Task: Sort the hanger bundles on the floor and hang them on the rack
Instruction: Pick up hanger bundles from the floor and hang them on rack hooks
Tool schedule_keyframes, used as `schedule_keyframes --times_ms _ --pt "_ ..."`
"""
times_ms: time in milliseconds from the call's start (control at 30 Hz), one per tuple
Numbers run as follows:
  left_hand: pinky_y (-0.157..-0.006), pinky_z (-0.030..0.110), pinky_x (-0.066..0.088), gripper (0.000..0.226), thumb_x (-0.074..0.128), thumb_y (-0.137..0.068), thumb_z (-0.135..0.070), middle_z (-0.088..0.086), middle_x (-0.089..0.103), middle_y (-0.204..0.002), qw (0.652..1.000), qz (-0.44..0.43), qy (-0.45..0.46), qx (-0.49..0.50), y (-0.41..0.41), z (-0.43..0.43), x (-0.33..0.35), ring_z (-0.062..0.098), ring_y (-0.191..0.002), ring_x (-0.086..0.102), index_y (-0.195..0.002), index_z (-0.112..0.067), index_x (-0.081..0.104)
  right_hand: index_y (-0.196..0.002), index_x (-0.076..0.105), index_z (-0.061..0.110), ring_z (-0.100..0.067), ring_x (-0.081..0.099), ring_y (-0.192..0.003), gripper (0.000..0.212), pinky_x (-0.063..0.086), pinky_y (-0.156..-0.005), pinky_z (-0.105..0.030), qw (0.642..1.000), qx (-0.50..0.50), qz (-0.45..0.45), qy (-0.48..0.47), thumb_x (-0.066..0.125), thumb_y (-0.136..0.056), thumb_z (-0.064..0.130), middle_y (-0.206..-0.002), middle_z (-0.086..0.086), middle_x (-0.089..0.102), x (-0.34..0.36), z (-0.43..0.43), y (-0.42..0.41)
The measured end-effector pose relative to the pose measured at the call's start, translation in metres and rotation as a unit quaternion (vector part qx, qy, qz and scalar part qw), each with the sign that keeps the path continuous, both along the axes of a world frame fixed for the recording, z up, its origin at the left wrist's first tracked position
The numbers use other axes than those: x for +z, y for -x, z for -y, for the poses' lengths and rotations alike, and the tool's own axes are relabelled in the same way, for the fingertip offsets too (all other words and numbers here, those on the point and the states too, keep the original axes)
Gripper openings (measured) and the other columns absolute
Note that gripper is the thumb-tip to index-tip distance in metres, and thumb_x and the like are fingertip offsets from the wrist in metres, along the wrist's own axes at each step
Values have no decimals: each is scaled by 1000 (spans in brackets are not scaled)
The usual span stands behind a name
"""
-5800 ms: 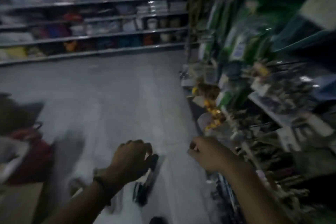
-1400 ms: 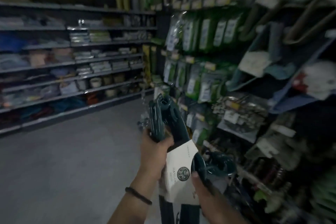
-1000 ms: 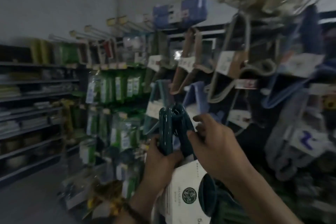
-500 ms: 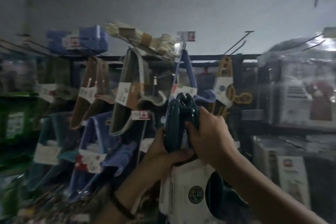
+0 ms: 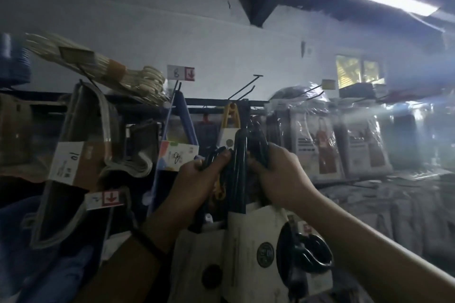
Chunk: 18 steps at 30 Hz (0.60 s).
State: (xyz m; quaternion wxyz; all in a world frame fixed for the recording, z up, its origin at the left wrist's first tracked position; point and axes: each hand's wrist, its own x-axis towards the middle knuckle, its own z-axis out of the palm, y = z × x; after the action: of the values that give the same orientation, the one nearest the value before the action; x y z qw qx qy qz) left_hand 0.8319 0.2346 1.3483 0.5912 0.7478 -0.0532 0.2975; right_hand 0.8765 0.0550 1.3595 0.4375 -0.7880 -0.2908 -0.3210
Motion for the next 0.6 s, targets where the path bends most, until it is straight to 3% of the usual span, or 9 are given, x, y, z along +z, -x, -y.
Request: schedule_keyframes --times_ms 33,100,233,400,467,533,600 --pt "-80 66 61 69 73 -81 -76 19 79 -97 1000 -1 -4 -5 -4 -1 5 45 -86 76 -106 -12 76 -97 68 21 -18 74 -69 11 64 -68 -45 1000 -9 8 4 63 -101 30 -82 0 76 6 3 -5" --pt "-85 55 63 56 71 -87 -67 11 80 -95 1000 11 -16 1 -12 -3 15 33 -87 77 -105 -15 76 -99 69 23 -18 75 -68 11 65 -64 -44 999 -32 36 17 62 -101 31 -83 1 76 19 11 -17" --pt "-75 42 55 44 57 -97 -59 10 74 -89 993 33 -98 58 -32 -4 39 27 -82 70 -105 -18 71 -79 63 24 -9 66 -58 22 56 -51 -29 991 -98 74 44 64 -101 28 -73 5 66 52 26 -56" --pt "-80 44 62 49 52 -91 -58 6 79 -84 985 27 -161 65 -62 -4 74 23 -79 77 -98 -14 75 -85 69 19 -20 70 -57 18 58 -44 -36 990 -116 68 48 66 -96 33 -74 -6 72 105 33 -121" --pt "-64 36 54 48 52 -98 -51 3 74 -69 981 53 -162 97 -77 -4 87 14 -59 70 -97 -8 72 -84 65 15 -22 69 -63 19 59 -50 -36 989 -115 64 63 66 -95 30 -76 -7 70 127 34 -143" --pt "-54 30 37 43 48 -105 -41 -6 56 -48 972 80 -165 147 -86 0 98 6 -42 51 -81 -9 63 -87 66 12 -24 70 -68 19 63 -58 -41 989 -111 71 70 63 -95 29 -81 -9 70 148 35 -165" --pt "-54 30 33 43 47 -106 -36 -2 48 -50 960 111 -165 199 -93 3 111 8 -41 46 -71 -12 53 -85 63 9 -19 63 -66 18 57 -55 -34 987 -118 71 86 63 -95 24 -81 -8 66 166 36 -188"
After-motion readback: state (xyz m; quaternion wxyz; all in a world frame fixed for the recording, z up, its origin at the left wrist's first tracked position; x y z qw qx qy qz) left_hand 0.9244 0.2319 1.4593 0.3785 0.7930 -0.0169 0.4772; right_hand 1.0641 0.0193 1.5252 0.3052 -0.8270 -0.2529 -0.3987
